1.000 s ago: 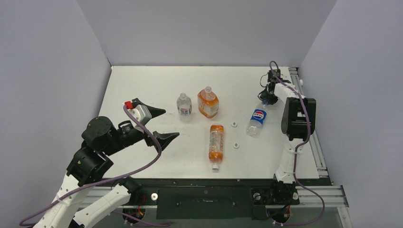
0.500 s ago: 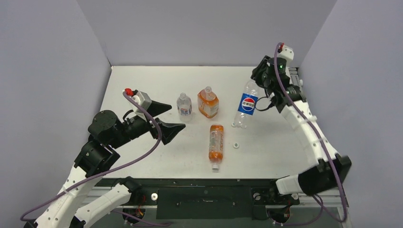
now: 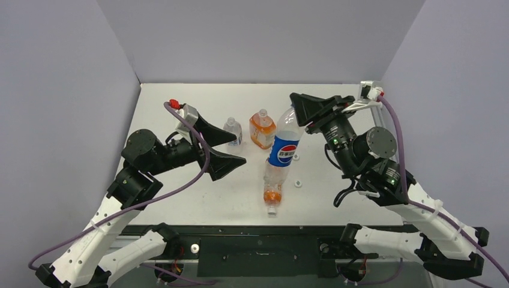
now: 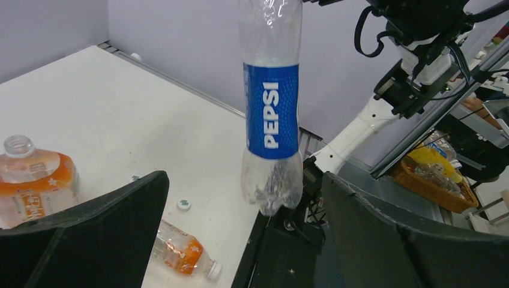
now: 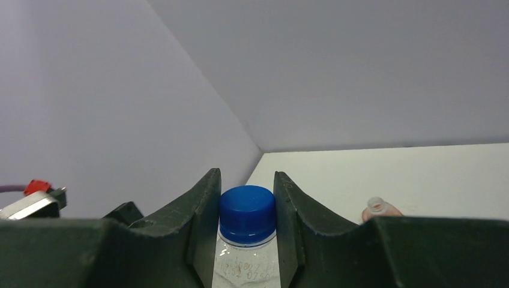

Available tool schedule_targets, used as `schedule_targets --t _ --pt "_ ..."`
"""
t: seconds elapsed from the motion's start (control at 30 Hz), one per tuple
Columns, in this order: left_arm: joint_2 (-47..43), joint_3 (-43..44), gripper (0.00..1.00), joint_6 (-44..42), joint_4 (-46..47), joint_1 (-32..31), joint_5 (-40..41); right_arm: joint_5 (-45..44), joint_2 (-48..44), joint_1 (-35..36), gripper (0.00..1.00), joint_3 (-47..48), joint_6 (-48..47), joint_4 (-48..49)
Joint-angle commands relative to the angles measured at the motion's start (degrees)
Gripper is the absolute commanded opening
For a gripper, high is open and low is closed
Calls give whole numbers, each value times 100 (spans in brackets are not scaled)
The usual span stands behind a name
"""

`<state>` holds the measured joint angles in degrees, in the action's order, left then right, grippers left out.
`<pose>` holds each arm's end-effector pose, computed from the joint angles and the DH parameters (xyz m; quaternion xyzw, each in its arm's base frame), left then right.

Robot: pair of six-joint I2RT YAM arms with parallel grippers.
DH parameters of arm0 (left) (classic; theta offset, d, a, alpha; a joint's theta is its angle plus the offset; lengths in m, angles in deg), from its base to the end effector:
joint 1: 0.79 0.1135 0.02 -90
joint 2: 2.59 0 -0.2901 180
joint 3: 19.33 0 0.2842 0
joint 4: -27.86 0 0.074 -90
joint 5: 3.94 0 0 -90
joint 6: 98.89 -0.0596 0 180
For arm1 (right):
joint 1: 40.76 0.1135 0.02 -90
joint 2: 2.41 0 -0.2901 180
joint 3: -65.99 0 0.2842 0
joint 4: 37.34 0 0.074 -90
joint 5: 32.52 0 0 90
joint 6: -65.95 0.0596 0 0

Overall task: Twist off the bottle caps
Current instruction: Pick up the plastic bottle at the center of the board.

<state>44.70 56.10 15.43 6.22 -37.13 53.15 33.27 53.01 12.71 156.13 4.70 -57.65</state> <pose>0.1396 -0.1429 0.4747 0.2770 0.6130 -0.5241 0.5223 0.1466 0.1568 0.5462 0.0336 0.6208 0.4112 0.6666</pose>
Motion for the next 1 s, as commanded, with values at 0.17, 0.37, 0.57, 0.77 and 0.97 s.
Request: schedule_targets --t 0.17,0.37,0.57,0.77,0.97 --pt "251 184 97 319 679 -193 -634 -1446 781 1993 0 333 -1591 1486" --pt "179 47 97 24 540 -238 -370 -1969 1261 2644 0 625 -2346 2013" --pt "18 -175 97 62 512 -242 -417 -2351 1572 3048 0 605 -2995 2889" --pt "-19 -254 97 169 688 -240 -498 -2664 1909 3395 0 457 -3611 3992" --pt "-17 -276 85 -12 718 -233 -572 -2698 2187 3621 0 415 -3938 4687"
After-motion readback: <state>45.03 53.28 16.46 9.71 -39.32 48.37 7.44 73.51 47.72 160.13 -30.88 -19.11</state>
